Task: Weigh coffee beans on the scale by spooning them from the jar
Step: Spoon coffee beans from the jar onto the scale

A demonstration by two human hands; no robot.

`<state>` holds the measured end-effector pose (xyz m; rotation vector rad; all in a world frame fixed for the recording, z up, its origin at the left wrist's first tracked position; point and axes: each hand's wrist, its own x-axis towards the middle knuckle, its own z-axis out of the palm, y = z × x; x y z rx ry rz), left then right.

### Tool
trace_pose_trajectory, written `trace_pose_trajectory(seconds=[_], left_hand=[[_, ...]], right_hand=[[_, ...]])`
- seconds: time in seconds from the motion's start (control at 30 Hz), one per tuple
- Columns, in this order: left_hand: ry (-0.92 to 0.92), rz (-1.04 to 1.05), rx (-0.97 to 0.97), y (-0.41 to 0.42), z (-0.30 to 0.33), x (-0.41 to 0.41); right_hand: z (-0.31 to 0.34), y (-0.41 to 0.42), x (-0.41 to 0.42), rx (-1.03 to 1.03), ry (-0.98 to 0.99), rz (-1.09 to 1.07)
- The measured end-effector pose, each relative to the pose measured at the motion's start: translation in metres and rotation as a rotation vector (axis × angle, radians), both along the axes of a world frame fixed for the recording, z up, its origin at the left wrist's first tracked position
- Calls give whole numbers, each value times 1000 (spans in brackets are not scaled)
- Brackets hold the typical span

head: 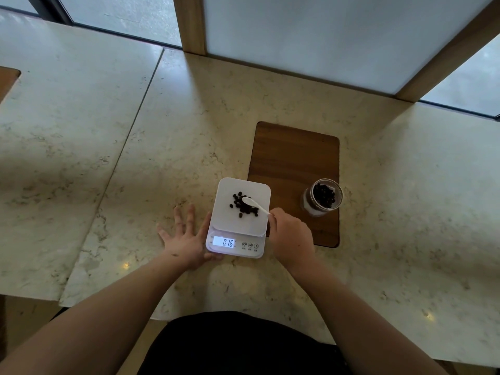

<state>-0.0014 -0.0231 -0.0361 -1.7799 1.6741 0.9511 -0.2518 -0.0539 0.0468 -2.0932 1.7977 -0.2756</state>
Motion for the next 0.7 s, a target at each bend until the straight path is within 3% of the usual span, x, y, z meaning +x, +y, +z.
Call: trace_pose_trajectory(seconds=[0.17, 0.43, 0.7], left_hand=[[1, -1, 1, 0, 3, -1], [-2, -4, 6, -1, 2, 0], [-26, -15, 18, -1, 0, 1]], right_hand=[[-1, 8, 3, 31, 42, -35], [-13, 37, -9, 248, -292, -376], [-17, 59, -17, 244, -337, -430]])
